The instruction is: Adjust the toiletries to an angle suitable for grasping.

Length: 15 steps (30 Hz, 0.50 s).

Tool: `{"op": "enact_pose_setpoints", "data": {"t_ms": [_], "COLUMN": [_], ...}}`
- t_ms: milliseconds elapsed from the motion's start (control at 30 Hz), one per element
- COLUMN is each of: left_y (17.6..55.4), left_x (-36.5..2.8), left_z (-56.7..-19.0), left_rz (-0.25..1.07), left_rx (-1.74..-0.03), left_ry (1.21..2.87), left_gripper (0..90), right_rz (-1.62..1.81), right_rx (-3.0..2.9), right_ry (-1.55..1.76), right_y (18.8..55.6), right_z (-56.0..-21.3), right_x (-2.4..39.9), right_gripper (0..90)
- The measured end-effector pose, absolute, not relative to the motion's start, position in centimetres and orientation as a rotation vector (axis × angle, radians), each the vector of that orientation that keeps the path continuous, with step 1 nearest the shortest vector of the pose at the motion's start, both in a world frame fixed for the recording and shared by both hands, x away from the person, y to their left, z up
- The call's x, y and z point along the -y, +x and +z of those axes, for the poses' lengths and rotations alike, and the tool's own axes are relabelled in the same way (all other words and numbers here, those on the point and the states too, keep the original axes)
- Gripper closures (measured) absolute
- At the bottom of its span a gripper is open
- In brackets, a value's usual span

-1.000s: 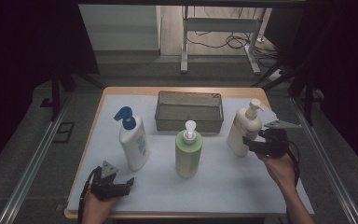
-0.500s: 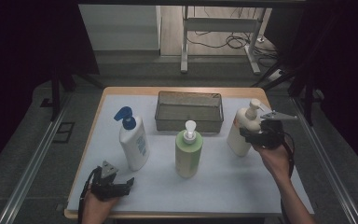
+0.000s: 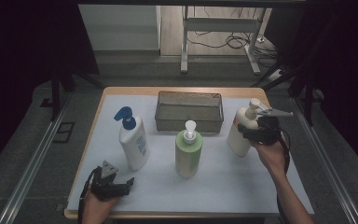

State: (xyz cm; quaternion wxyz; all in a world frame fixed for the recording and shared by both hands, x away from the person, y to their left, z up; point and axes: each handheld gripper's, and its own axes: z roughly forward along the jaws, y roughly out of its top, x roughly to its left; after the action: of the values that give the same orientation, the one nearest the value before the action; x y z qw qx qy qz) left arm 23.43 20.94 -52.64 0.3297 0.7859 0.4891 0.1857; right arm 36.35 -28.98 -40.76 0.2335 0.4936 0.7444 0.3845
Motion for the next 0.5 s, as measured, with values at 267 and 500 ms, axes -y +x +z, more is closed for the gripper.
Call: {"op": "enact_pose_setpoints", "data": {"t_ms": [267,500], "left_y": [23.42,23.44], "left_x": [-20.93,-20.95], "left_z": [-52.64,-52.64], "left_rz": [0.486,0.484], "left_rx": [-1.281,-1.28], "left_ry": [2.054,2.055], "left_gripper": [12.1,12.1], "right_rz": [1.03,1.04], "right_rx": [-2.052,-2.064], "right_ry": [1.348,1.349], "right_y": [36.3,35.91], "right_z": [-40.66,-40.41], "right_x": [28.83,28.92], "right_gripper": [36.2,36.6]}}
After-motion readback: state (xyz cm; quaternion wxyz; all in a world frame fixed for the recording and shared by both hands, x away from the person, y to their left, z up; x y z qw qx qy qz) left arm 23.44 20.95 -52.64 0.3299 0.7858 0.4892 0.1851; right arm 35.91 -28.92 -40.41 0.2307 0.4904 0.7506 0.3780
